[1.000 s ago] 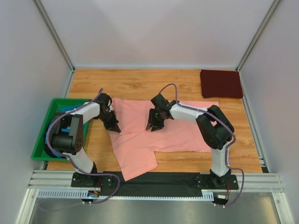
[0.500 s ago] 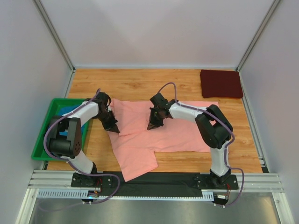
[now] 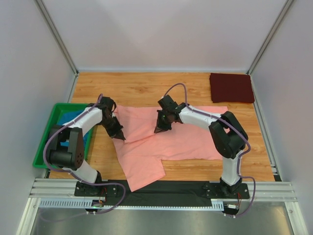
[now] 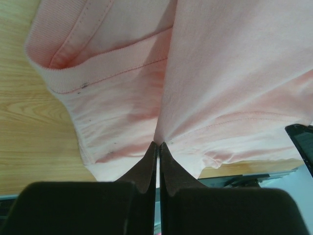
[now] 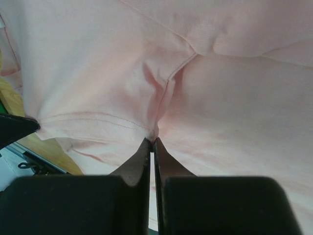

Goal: Fold and stack the t-shirts
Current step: Fold the tshirt

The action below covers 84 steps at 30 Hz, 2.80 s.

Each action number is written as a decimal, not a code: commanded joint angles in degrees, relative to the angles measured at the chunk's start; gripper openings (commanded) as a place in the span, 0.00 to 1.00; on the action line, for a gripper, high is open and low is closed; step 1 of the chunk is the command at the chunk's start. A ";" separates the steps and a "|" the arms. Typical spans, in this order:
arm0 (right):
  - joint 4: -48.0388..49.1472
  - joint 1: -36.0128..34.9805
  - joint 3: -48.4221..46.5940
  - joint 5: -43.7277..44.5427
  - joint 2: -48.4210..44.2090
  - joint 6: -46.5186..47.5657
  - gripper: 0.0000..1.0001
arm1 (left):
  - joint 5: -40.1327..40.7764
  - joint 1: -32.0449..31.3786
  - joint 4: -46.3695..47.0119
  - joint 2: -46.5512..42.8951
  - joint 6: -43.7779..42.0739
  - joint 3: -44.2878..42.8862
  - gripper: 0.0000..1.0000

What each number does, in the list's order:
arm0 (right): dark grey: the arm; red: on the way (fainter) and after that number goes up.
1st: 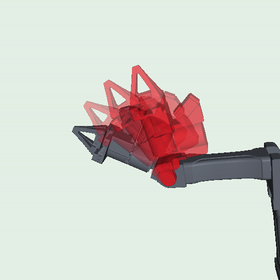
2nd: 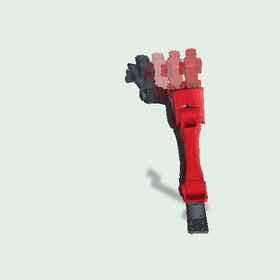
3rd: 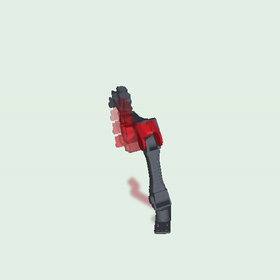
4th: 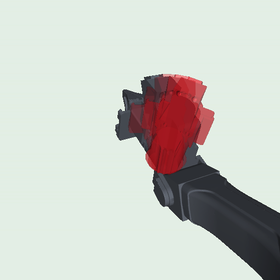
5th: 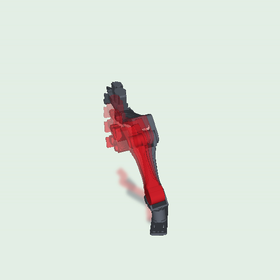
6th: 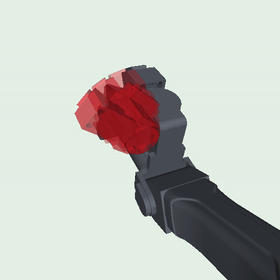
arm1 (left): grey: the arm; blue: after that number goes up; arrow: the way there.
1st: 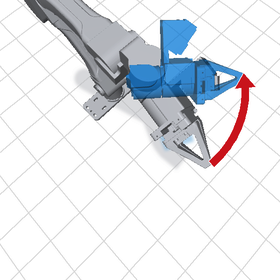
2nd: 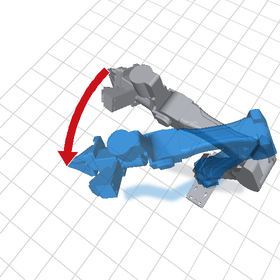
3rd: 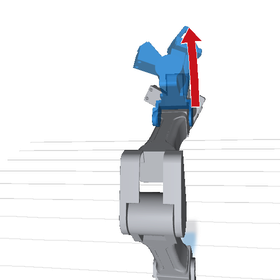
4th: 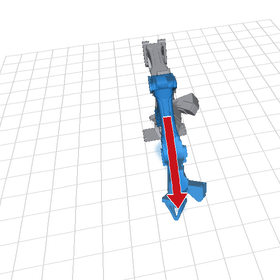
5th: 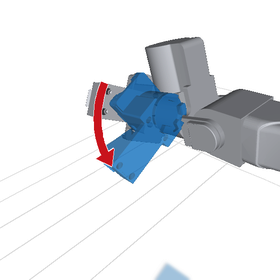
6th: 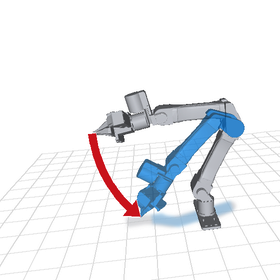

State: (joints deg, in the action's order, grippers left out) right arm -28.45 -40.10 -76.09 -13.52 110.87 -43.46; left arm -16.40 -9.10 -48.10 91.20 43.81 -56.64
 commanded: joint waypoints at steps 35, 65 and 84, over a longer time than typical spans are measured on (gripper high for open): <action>-11.19 18.18 -0.89 9.65 -9.89 9.09 0.23 | 11.48 -1.45 -2.44 15.20 -3.47 -28.78 0.40; -11.70 48.09 -12.05 19.32 8.05 16.66 0.22 | 4.04 5.50 -0.07 43.63 -11.03 -61.48 0.44; -43.80 50.29 9.02 7.54 -25.17 -2.67 0.51 | 5.59 -4.52 -15.80 5.59 -13.50 -30.66 0.59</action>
State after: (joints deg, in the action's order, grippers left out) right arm -69.65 8.86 -71.64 -3.84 88.60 -39.66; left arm -11.70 -12.64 -60.12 102.26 28.77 -94.63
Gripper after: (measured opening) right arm 0.505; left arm 0.596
